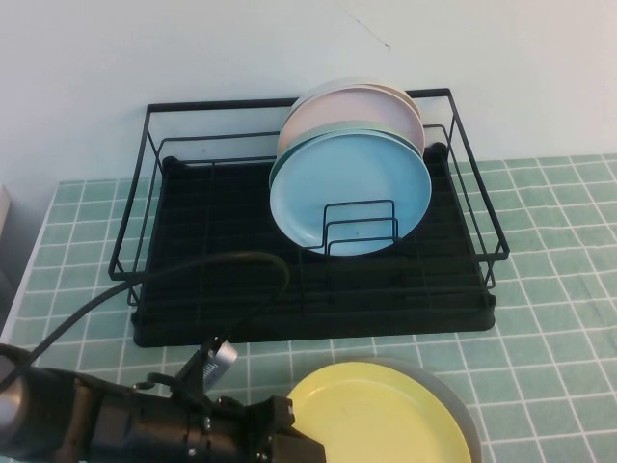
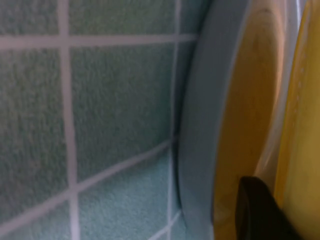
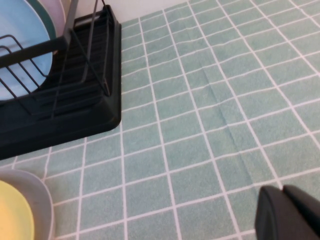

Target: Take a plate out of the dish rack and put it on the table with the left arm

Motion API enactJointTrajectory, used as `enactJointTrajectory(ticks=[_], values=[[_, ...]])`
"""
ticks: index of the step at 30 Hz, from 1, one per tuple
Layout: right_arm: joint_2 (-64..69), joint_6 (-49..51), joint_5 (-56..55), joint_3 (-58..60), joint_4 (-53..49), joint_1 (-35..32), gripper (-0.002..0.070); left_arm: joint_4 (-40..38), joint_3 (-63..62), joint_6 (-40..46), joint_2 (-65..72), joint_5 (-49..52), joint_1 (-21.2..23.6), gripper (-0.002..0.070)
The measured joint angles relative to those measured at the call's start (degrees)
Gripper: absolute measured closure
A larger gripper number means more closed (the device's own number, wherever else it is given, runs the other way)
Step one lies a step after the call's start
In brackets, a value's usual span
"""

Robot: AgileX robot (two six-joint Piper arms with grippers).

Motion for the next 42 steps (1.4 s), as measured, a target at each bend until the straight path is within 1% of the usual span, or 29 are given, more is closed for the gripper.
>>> enactJointTrajectory(ticks=[2,4,7,10,14,21,26,32,38,40,42], values=[[0.0,0.0,0.0,0.0,0.0,0.0,0.0678,0.1,-0.5,0.5,1.1,0.4,0.0,0.0504],[0.0,0.0,0.0,0.0,0.0,0.0,0.0678,0.1,-1.3,0.9,1.4,0.4,0.0,0.0393],[0.0,0.0,0.0,0.0,0.0,0.0,0.0678,0.3,-2.6,1.8,1.4,0.9,0.0,0.0277],[0.0,0.0,0.0,0.0,0.0,0.0,0.0678,0.3,-4.1,3.3,1.4,1.4,0.0,0.0237],[0.0,0.0,0.0,0.0,0.0,0.0,0.0678,0.4,-6.5,5.4,1.4,3.1,0.0,0.0225],[0.0,0.0,0.0,0.0,0.0,0.0,0.0678,0.5,-7.7,5.7,1.4,5.7,0.7,0.0224],[0.0,0.0,0.0,0.0,0.0,0.0,0.0678,0.6,-7.7,6.3,1.4,8.0,4.0,0.0224],[0.0,0.0,0.0,0.0,0.0,0.0,0.0678,0.9,-7.7,8.0,1.2,8.4,7.9,0.0224],[0.0,0.0,0.0,0.0,0.0,0.0,0.0678,1.8,-7.7,8.6,-3.9,8.1,11.8,0.0224],[0.0,0.0,0.0,0.0,0.0,0.0,0.0678,1.8,-7.7,8.7,-6.4,8.1,13.0,0.0236],[0.0,0.0,0.0,0.0,0.0,0.0,0.0678,1.8,-7.7,8.7,-9.6,8.4,14.3,0.0287]])
